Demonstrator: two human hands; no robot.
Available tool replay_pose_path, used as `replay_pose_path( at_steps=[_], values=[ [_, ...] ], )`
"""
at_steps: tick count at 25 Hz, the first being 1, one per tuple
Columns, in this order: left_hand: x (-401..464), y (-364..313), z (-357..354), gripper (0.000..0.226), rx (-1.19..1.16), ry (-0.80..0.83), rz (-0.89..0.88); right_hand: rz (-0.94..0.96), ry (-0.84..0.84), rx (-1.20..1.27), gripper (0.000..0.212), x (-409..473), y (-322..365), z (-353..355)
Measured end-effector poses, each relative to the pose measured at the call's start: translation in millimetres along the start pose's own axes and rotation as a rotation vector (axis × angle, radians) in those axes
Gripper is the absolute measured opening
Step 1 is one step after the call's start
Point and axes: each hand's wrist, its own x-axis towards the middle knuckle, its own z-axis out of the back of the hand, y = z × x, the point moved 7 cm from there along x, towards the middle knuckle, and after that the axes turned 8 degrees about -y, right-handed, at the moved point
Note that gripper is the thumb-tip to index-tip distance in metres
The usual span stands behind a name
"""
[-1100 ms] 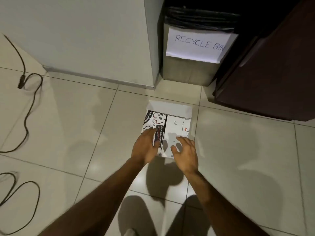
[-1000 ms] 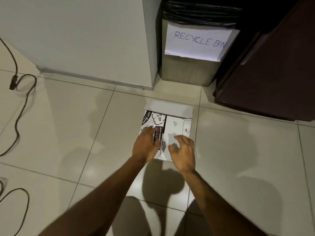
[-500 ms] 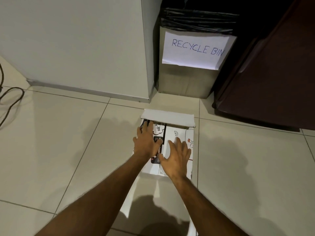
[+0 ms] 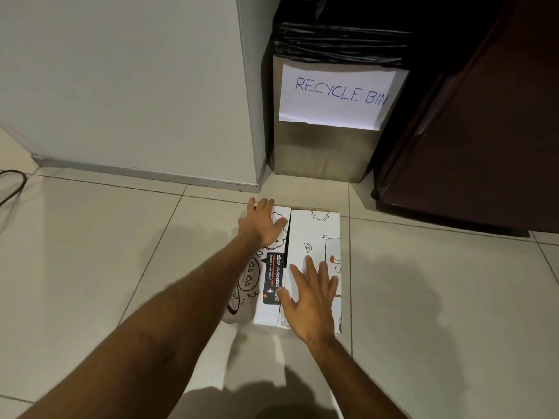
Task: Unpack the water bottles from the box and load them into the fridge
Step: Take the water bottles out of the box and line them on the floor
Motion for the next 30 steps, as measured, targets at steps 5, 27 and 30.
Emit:
replay_pose_path(
  at_steps=[5, 27, 30],
  values=[
    [-8, -6, 4, 0.097, -0.012, 0.05, -0.013, -0.021, 0.001, -0.027, 0.071, -6, 3, 3],
    [-119, 58, 76, 0.076, 0.371, 0.003, -0.046, -0.54, -0.437, 0.358, 0.029, -38, -77, 155],
    [-136, 43, 47, 0.036, 0.257, 0.056, -0.079, -0.523, -0.36, 0.14, 0.045, -42, -105, 141]
  ],
)
